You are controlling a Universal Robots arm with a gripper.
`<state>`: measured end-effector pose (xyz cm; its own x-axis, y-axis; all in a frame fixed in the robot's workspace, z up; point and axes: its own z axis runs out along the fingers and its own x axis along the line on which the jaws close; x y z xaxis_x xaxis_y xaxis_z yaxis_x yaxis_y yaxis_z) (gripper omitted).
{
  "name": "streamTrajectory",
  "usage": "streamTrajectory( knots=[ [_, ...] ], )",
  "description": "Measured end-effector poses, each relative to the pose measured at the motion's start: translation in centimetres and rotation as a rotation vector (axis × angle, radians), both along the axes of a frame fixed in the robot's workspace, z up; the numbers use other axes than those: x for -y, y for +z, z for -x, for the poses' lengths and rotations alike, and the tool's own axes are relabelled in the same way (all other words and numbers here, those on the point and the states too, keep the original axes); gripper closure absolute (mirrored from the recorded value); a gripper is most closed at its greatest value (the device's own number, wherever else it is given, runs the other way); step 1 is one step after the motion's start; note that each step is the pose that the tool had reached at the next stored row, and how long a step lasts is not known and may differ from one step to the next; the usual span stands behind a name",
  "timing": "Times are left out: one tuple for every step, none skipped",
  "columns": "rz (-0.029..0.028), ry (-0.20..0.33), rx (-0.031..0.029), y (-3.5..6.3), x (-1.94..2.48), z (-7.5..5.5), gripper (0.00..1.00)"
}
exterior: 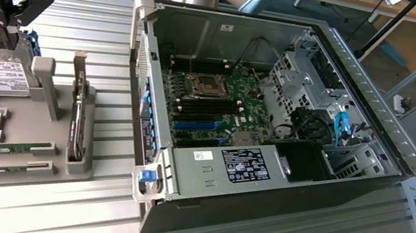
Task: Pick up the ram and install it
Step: 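Pick up the ram and move it above insertion slot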
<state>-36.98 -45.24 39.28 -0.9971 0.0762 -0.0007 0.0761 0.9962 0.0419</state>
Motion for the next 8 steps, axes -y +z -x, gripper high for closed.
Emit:
streamTrajectory(
  knots=[
    [0.0001, 0.000, 0.0000, 0.00, 0.00, 0.00, 0.89],
    [0.0000, 0.000, 0.0000, 0.00, 0.00, 0.00, 0.89],
    [0.0000, 0.000, 0.0000, 0.00, 0.00, 0.00, 0.89],
    [0.0000, 0.000, 0.0000, 0.00, 0.02, 0.00, 0.89],
    [0.0000, 0.000, 0.0000, 0.00, 0.07, 0.00, 0.89],
    [0.0001, 0.000, 0.0000, 0.00, 0.15, 0.00, 0.89],
    [0.0002, 0.000, -0.0001, 0.00, 0.26, 0.00, 0.89],
    [0.0002, 0.000, 0.0000, 0.00, 0.39, 0.00, 0.89]
  ],
)
